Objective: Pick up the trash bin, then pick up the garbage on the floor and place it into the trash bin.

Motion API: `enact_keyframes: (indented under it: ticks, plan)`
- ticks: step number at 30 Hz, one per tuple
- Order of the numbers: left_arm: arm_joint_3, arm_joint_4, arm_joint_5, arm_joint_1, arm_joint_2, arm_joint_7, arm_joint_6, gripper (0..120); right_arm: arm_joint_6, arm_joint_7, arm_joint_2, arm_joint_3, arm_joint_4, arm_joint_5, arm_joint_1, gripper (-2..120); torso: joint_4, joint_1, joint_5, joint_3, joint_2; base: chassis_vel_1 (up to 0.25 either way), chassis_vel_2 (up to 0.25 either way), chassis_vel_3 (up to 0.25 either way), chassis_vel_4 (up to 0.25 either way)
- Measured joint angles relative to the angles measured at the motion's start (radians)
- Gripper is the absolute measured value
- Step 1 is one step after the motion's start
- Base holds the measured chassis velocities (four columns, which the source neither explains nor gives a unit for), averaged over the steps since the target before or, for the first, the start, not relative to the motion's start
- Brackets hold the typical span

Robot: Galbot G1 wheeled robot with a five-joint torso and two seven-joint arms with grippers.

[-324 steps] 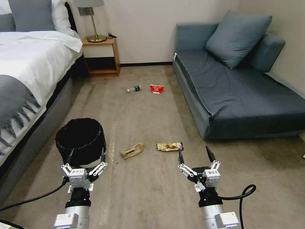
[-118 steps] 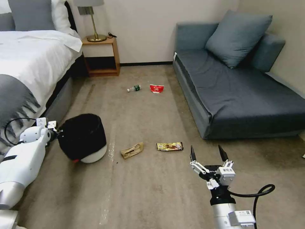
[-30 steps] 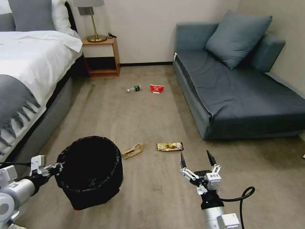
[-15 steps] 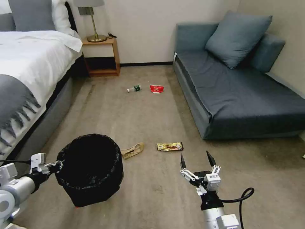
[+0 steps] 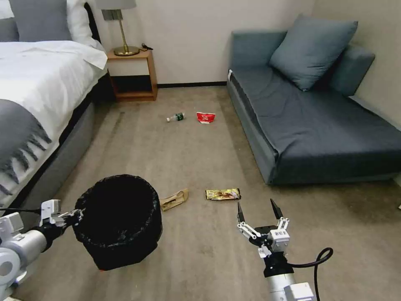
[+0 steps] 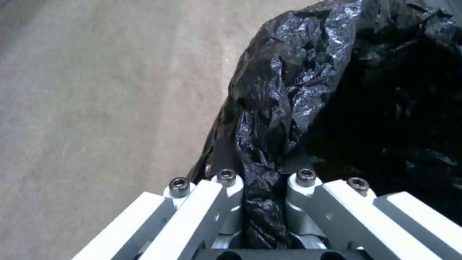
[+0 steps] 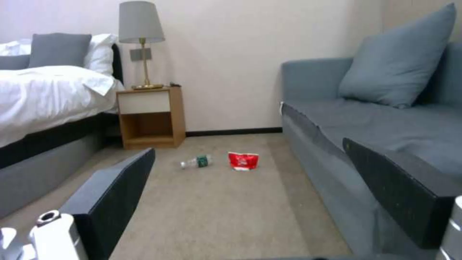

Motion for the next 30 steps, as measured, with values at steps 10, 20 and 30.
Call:
enact_keyframes:
  ticks: [10,20,30]
  plan:
    - [0.006,0.009,0.001,-0.012,0.005,0.0,0.0,7,0.0,-0.01,-0.001,-0.001,0.0,0.001,0.0,100,0.0,0.0,-0.0001,0.0,0.0,-0.085,0.096,0.087,-0.084]
    - [0.006,0.018,-0.003,-0.025,0.014,-0.003,0.0,7,-0.001,-0.018,-0.003,-0.002,0.0,0.001,0.004,100,-0.0001,0.0,-0.0001,0.0,0.0,-0.087,0.084,0.094,-0.1]
    - [0.009,0.023,-0.013,-0.039,0.018,-0.009,0.0,7,-0.002,-0.02,-0.004,-0.002,-0.003,0.0,0.002,100,-0.0001,0.0,-0.0001,0.0,0.0,-0.095,0.094,0.093,-0.09]
